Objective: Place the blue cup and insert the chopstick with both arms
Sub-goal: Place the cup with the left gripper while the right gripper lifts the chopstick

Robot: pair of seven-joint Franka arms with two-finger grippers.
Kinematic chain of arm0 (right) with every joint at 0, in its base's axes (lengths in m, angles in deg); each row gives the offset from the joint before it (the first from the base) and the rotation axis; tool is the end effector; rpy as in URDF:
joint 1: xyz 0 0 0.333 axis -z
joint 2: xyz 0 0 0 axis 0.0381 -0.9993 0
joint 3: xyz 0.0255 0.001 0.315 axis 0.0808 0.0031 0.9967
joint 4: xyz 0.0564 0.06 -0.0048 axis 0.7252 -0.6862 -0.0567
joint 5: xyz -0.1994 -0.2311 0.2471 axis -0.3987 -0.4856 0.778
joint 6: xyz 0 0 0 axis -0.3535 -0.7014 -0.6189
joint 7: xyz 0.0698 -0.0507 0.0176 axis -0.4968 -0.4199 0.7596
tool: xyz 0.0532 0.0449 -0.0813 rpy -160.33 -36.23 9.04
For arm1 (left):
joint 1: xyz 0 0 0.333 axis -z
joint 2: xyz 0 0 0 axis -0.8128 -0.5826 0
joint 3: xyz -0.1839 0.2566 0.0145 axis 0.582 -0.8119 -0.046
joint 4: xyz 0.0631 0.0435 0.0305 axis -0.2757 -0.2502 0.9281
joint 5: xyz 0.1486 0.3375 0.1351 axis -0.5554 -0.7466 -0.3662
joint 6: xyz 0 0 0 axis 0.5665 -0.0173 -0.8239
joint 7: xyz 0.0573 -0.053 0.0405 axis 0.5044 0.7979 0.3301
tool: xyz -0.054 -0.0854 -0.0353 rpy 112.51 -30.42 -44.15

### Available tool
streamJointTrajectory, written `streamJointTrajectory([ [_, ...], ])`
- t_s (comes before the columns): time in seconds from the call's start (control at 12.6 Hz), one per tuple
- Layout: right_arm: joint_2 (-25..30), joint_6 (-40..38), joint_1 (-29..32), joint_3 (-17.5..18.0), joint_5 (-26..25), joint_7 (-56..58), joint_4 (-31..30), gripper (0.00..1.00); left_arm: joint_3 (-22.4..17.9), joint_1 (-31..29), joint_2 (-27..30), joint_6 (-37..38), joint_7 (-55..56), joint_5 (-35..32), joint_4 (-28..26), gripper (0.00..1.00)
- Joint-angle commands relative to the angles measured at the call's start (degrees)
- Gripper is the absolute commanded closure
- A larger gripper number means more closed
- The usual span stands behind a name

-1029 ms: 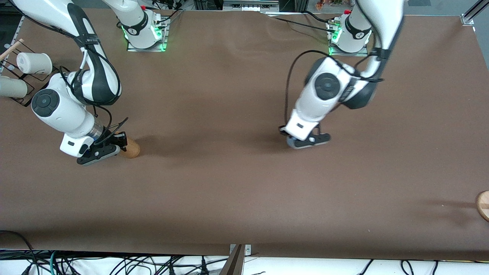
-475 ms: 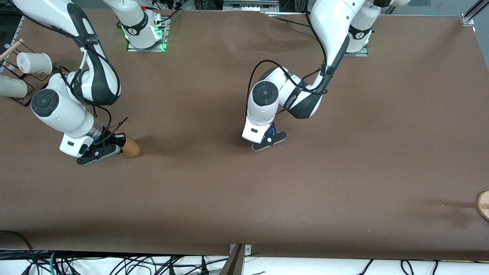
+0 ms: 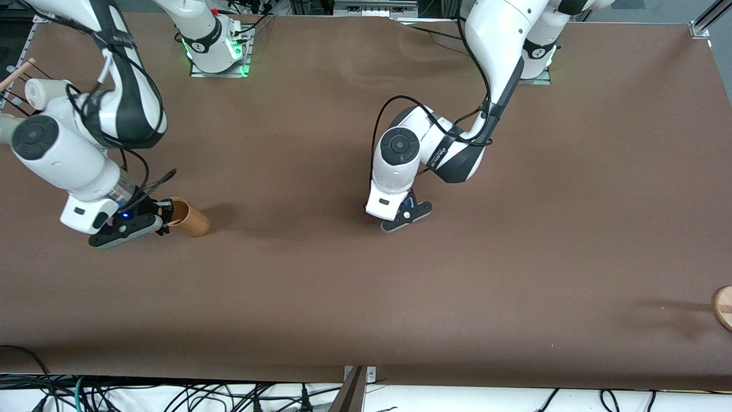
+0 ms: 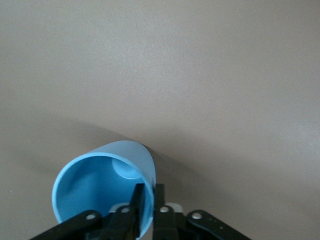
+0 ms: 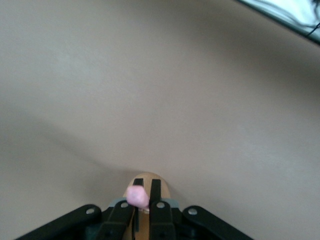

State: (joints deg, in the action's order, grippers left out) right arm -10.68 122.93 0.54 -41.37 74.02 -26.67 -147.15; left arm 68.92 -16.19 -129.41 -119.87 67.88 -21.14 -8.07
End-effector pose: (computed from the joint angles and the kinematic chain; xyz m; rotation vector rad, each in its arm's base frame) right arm 0.6384 0.0506 0.4023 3.0307 0.6958 0.2550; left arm 0.5704 -0.4587 0.2704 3.0023 0.7310 -0.0212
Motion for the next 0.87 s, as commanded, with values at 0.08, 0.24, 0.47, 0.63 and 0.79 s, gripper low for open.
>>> streamJointTrajectory([
  [0.08, 3.5, -14.3, 0.1, 2.5, 0.6, 0.5, 9.5, 1.0, -0.4, 0.3, -0.5, 1.6, 0.6, -1.9, 2.1, 0.0],
  [0.24, 4.2, -18.4, 0.1, 4.3, 2.1, 0.2, 13.5, 1.0, -0.4, 0.1, 0.5, 2.1, 0.4, -1.8, 2.1, 0.0],
  [0.47, 4.3, -18.4, 0.0, 7.9, 3.5, -3.8, 14.9, 1.0, -0.4, -2.7, 6.6, 8.6, -2.1, -1.4, 2.0, 0.0],
  [0.63, 3.9, -18.2, -0.5, 11.0, 3.5, -11.2, 14.9, 1.0, -0.3, -6.3, 12.7, 15.4, -12.5, -1.3, 1.7, 0.0],
  [0.79, 2.2, -16.6, -5.1, 11.8, 3.2, -21.0, 16.2, 1.0, -0.3, -12.5, 18.7, 20.0, -24.8, -1.4, 1.4, 0.0],
])
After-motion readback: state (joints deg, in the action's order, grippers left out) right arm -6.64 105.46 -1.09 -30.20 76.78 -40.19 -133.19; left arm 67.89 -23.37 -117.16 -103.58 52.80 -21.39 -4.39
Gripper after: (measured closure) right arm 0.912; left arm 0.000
